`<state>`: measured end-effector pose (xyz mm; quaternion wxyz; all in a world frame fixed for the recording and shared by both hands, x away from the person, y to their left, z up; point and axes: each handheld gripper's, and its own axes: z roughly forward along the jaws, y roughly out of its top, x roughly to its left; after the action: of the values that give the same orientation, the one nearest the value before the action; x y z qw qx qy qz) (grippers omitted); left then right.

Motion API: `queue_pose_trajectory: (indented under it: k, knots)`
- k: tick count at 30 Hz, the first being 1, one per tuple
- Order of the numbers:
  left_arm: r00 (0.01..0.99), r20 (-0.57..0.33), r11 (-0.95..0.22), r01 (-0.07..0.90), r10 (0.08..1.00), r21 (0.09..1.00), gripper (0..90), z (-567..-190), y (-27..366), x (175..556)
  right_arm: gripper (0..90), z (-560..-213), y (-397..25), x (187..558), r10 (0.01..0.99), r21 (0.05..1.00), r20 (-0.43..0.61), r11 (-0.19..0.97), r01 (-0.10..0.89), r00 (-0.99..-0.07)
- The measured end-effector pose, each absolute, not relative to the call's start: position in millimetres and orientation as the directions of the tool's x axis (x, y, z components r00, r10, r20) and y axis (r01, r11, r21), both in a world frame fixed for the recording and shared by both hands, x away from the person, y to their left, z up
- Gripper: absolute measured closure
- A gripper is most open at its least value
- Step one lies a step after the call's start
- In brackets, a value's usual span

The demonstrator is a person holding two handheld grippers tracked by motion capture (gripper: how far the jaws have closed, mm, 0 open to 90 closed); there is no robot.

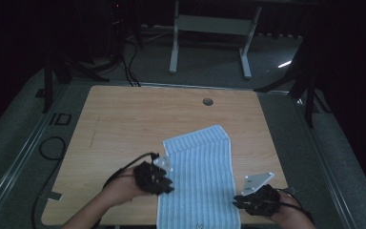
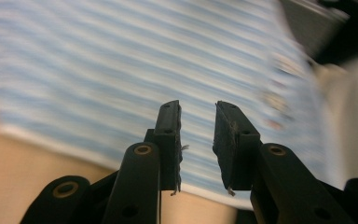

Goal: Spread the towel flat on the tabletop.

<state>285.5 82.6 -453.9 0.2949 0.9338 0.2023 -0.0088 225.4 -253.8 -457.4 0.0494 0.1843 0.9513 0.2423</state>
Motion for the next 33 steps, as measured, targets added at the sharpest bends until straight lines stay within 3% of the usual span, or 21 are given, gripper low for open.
queue_pose_trajectory:
  k: [5,9,20,25,33]
  knots:
    - [0.837,-0.091,-0.678,0.497,0.54,0.541,82.5,-471.8,84.3,346.0,89.6,-480.1,-234.3,238.4,0.351,0.449,-0.001,0.837,0.313,-0.937]
    - [0.808,-0.054,-0.681,0.528,0.587,0.508,88.5,-487.5,77.8,377.4,89.7,-493.6,-227.6,244.4,0.363,0.419,-0.009,0.847,0.326,-0.932]
    - [0.811,-0.053,-0.749,0.561,0.583,0.351,88.7,-524.0,50.6,429.3,89.6,-516.3,-222.8,247.9,0.381,0.377,0.014,0.854,0.357,-0.925]
    - [0.814,-0.064,-0.752,0.561,0.578,0.346,87.2,-523.6,49.4,438.7,89.5,-525.4,-222.9,251.5,0.373,0.371,0.04,0.856,0.361,-0.927]
    - [0.742,0.009,-0.7,0.628,0.67,0.342,85.3,-523.0,59.5,474.7,89.5,-525.8,-225.0,254.5,0.373,0.376,0.048,0.853,0.363,-0.927]
